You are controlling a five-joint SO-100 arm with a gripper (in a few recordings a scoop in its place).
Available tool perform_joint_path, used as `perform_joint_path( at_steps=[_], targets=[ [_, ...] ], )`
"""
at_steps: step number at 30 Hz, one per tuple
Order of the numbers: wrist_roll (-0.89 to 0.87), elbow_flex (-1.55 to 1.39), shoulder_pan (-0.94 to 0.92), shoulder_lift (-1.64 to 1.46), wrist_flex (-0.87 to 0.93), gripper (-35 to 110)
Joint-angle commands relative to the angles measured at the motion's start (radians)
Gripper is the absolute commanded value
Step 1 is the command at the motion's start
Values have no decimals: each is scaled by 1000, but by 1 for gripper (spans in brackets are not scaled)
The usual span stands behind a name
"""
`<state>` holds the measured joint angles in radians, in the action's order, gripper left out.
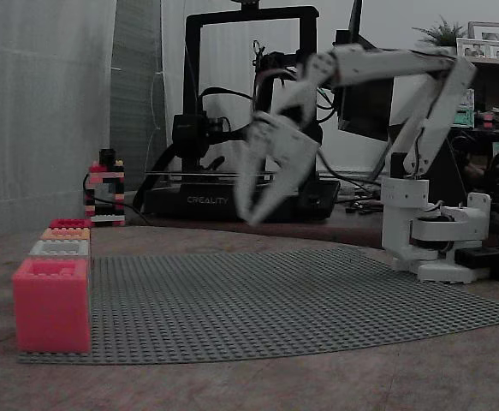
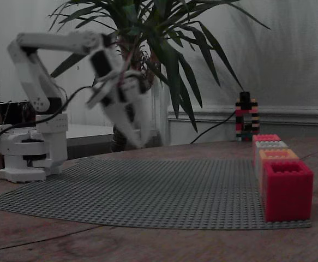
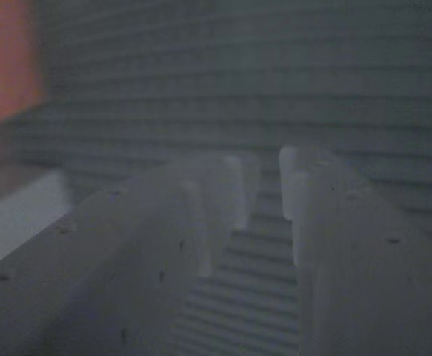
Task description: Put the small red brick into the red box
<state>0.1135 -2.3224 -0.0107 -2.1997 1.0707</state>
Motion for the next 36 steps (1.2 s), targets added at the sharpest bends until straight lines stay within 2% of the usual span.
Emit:
perform_joint_path(
  at_steps=[1,10,18,36],
  targets=[
    [-20,-169,6,-282,40,0],
    [-44,-422,3,-647,160,0],
    [-74,-506,3,-839,241,0],
    [-92,-538,-11,-1022,334,0]
  ],
)
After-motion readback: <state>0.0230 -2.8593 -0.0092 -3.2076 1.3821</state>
